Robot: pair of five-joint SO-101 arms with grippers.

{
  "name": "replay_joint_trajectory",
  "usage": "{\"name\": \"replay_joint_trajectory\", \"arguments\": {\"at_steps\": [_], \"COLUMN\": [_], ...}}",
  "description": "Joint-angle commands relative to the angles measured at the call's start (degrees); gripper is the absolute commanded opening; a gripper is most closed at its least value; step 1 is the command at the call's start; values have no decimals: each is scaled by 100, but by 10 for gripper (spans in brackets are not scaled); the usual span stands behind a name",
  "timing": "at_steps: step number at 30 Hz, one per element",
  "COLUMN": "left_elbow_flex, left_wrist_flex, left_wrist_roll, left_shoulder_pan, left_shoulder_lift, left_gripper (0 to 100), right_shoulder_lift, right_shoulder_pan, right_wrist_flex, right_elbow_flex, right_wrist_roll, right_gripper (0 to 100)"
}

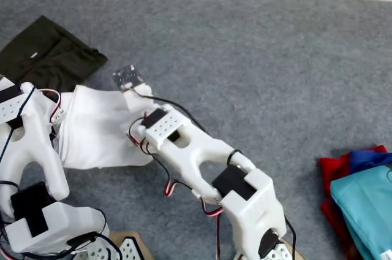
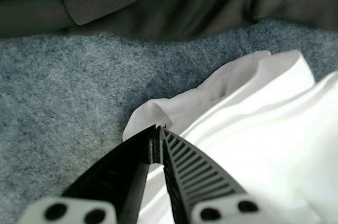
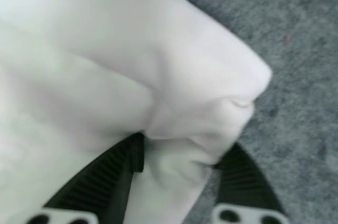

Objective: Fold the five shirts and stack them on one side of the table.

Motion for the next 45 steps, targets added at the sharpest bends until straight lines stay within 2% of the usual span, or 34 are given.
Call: {"name": "replay_joint_trajectory", "arguments": {"at_steps": [1,6,11,19,31,42,45], "left_elbow_flex": [-171,-171,-171,-171,-48,-48,-48], "left_wrist_flex": [35,35,35,35,-88,-88,-88], "left_wrist_roll": [35,26,26,26,26,26,26], "left_shoulder_pan": [-48,-48,-48,-40,-40,-40,-40], "left_shoulder_lift": [-22,-22,-22,-13,-22,-22,-22], "left_gripper": [10,10,10,10,10,10,10], "right_shoulder_lift": [-4,-13,4,-22,-347,-2044,-2281], "right_shoulder_pan": [-145,-215,-215,101,1516,2888,3099], "right_wrist_flex": [-31,31,699,1051,1675,1622,1332], "right_elbow_flex": [-233,-233,-532,-593,-523,1209,1692], "right_wrist_roll": [-62,-9,-9,-44,-44,-18,-18], "right_gripper": [63,8,6,6,6,6,6]}}
